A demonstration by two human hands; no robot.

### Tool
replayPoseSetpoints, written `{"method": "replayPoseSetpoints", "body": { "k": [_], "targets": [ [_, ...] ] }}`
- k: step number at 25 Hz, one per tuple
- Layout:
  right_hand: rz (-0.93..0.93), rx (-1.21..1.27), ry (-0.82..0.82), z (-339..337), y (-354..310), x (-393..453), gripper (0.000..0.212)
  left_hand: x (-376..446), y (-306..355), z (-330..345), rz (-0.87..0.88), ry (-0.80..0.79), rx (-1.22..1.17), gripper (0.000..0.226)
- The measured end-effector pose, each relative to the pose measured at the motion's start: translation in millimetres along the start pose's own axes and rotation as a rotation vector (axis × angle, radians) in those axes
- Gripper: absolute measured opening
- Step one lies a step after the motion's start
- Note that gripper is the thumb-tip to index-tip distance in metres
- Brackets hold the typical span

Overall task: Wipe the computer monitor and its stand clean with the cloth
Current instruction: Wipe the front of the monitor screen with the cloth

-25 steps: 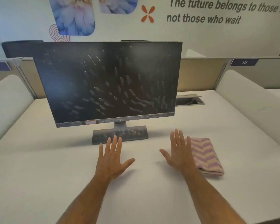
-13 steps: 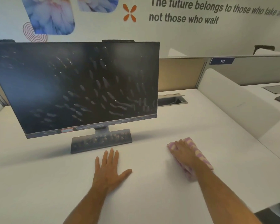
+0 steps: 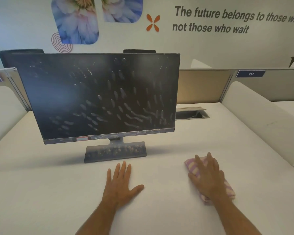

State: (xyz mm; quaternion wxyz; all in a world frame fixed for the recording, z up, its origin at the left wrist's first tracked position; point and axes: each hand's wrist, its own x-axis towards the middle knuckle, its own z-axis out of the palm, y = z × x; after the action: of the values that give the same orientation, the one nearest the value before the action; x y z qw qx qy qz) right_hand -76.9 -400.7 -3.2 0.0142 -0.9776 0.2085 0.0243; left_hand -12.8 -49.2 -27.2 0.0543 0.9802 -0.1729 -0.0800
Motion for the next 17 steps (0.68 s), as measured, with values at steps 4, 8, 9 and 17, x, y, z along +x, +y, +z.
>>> {"method": "replayPoseSetpoints", "body": {
  "k": [4,8,9,17],
  "targets": [
    [0.055,-0.022,-0.005,4,1,2,0.072,-2,1,1,-0.008,0.017,-0.022,0.12],
    [0.05,0.015,0.054,1,2,8,0.062,-6,-1,-2,-0.038,0.011,-0.037,0.123],
    [0.071,0.034,0.041,-1,2,8,0.06,-8,-3,-5,-0.049,0.021,-0.049,0.124],
    [0.114,0.585,0.336,-41,-24,16,0.047,-8,-66,-92,-0.128,0.368,-0.073,0.109]
  ]
}}
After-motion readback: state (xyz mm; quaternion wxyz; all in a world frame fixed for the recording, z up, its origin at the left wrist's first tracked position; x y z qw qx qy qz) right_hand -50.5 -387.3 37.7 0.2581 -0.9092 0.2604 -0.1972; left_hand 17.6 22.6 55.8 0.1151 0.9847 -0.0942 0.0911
